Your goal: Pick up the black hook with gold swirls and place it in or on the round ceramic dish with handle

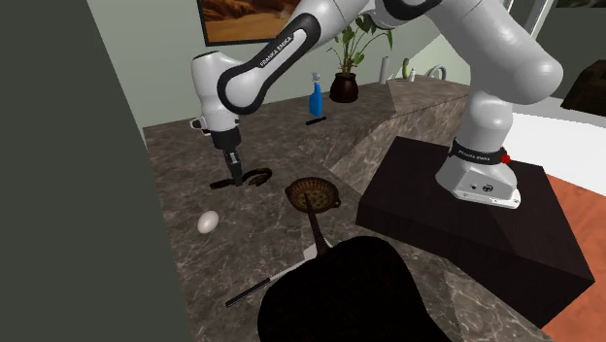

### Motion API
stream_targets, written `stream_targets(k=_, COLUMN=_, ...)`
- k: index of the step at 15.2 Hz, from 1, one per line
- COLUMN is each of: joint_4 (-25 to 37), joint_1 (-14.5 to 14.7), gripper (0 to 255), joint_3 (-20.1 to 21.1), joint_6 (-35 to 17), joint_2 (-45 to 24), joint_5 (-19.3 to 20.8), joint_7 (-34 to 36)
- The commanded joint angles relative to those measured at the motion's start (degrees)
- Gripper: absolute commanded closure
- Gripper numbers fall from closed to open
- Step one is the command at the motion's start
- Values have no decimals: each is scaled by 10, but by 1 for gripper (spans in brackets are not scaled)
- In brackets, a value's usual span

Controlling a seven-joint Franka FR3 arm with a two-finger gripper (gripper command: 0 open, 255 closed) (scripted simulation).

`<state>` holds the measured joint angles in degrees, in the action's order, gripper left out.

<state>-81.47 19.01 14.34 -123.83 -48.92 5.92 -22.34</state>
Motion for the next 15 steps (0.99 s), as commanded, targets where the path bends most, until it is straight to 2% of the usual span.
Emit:
stream_targets(k=1, joint_4=-2, joint_1=-1, gripper=255, joint_3=1, joint_6=8, joint_2=10, joint_5=-1, joint_7=0)
stream_targets(k=3, joint_4=-3, joint_1=-2, gripper=255, joint_3=3, joint_6=16, joint_2=19, joint_5=-3, joint_7=0)
stream_targets(k=8, joint_4=-197, joint_1=-40, gripper=255, joint_3=13, joint_6=-66, joint_2=129, joint_5=-15, joint_7=-14)
stream_targets(k=15, joint_4=-411, joint_1=-88, gripper=255, joint_3=28, joint_6=-152, joint_2=258, joint_5=-43, joint_7=-50)
